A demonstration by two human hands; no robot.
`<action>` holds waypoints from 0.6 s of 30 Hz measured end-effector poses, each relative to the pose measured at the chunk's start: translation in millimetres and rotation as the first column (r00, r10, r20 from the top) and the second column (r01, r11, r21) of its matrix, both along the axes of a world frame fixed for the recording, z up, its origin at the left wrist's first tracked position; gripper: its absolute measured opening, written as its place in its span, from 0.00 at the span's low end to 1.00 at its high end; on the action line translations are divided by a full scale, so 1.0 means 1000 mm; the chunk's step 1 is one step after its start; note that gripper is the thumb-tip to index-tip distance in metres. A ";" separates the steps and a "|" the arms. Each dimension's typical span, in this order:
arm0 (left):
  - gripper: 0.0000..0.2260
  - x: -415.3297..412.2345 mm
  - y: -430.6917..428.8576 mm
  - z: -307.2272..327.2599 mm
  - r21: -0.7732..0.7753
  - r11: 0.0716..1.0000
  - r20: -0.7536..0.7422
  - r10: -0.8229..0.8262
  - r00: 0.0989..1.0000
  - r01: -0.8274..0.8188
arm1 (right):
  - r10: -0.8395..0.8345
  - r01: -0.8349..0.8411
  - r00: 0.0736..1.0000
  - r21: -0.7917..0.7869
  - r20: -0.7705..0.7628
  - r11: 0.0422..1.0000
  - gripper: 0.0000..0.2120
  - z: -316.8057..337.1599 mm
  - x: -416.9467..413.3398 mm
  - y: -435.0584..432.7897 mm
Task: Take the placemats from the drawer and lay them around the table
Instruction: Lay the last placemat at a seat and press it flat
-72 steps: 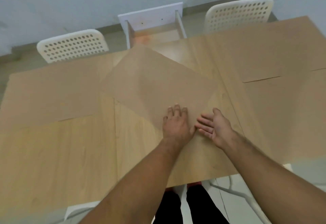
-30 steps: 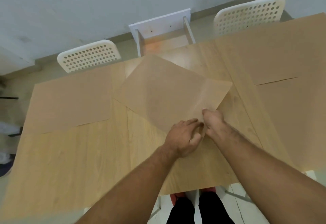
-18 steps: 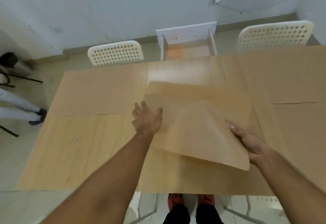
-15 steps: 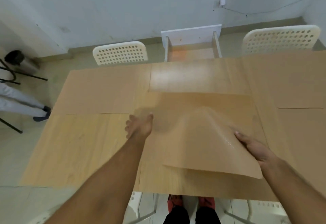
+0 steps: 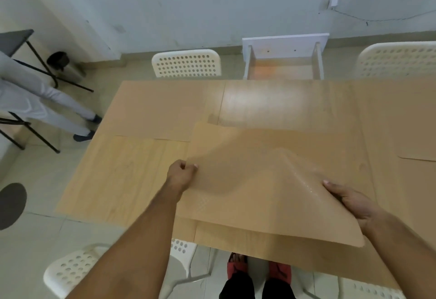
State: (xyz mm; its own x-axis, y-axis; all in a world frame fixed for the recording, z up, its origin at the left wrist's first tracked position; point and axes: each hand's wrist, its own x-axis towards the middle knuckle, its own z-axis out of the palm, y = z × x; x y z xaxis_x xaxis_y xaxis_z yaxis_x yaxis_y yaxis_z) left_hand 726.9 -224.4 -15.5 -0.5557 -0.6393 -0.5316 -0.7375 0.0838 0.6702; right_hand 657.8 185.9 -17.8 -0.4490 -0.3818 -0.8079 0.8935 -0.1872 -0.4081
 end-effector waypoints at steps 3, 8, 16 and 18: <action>0.07 0.011 -0.014 0.013 0.002 0.999 -0.057 0.047 0.997 -0.047 | 0.107 -0.105 0.994 0.098 -0.019 0.990 0.17 -0.001 -0.001 -0.011; 0.16 0.063 -0.043 0.042 0.030 0.989 -0.148 0.146 0.978 -0.143 | 0.274 -0.239 0.946 0.196 -0.173 0.951 0.14 0.001 -0.003 -0.060; 0.17 0.199 -0.123 0.074 0.180 0.956 -0.190 0.264 0.946 -0.231 | 0.465 -0.390 0.815 0.265 -0.347 0.882 0.11 0.034 0.042 -0.181; 0.14 0.237 -0.148 0.083 0.130 0.948 -0.216 0.314 0.925 -0.291 | 0.498 -0.409 0.783 0.295 -0.372 0.864 0.10 0.041 0.060 -0.213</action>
State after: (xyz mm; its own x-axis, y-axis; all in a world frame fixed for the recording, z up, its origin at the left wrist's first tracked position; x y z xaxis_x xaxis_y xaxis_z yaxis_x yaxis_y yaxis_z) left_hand 963.4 -372.0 67.0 -0.4579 -0.7497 -0.4778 -0.5418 -0.1908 0.8186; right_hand 717.8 -27.4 23.6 -0.5738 -0.4897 -0.6564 0.5853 0.3154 -0.7469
